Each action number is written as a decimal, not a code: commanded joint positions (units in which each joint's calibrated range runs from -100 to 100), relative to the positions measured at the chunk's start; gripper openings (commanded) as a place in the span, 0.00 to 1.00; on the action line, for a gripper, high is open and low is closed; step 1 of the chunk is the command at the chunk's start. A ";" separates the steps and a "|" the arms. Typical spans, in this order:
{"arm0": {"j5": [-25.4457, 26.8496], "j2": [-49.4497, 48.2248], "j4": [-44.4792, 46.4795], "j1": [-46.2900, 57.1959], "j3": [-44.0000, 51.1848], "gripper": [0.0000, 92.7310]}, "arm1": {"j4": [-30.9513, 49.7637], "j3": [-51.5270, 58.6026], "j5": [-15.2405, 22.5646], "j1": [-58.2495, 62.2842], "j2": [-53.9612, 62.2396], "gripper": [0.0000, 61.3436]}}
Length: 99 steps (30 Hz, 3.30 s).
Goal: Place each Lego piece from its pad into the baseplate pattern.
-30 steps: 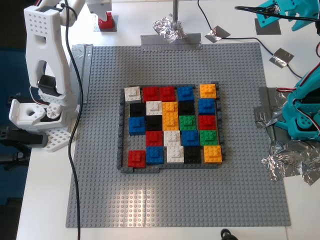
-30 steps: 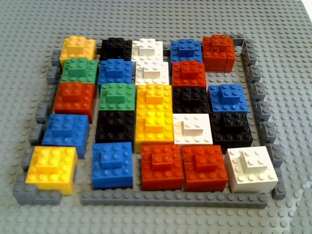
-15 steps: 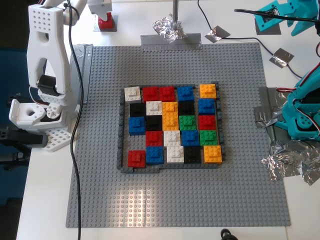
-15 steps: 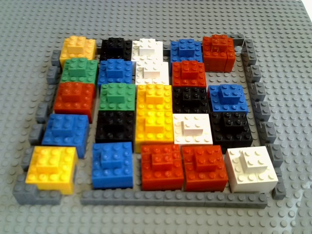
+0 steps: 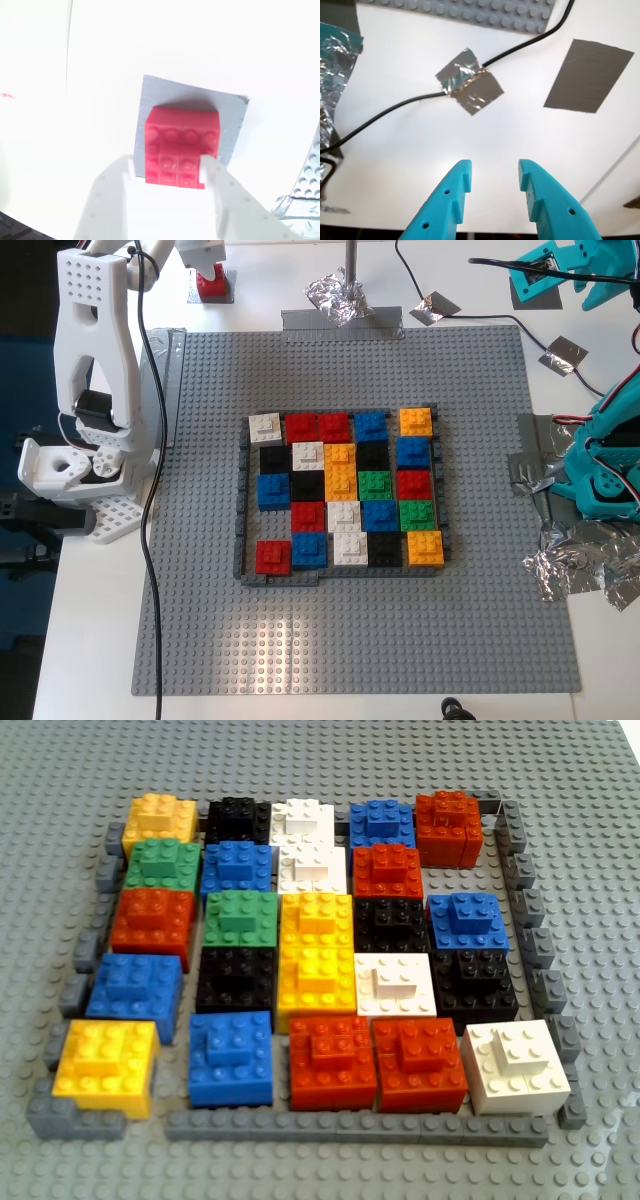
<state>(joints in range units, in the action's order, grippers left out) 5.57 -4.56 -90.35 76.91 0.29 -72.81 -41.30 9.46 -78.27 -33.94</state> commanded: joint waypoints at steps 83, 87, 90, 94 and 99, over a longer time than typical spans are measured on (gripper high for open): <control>0.17 -1.79 -0.13 0.02 0.84 0.12 | -4.49 71.14 -1.42 93.83 72.48 0.00; 0.17 -1.79 -0.13 0.16 0.84 0.12 | -1.15 73.49 -1.52 94.63 70.33 0.00; 0.17 -1.79 -0.13 0.16 0.84 0.12 | 0.96 76.92 -2.25 93.83 69.56 0.00; 0.17 -1.79 -0.13 0.31 0.84 0.12 | 2.99 79.90 -2.64 93.47 68.79 0.00; 0.17 -1.79 -0.13 0.38 0.84 0.12 | 4.70 81.34 -2.79 93.47 67.50 0.00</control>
<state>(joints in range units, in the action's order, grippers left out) 5.57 -4.56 -90.43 76.91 0.29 -69.35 40.72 6.96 15.36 33.77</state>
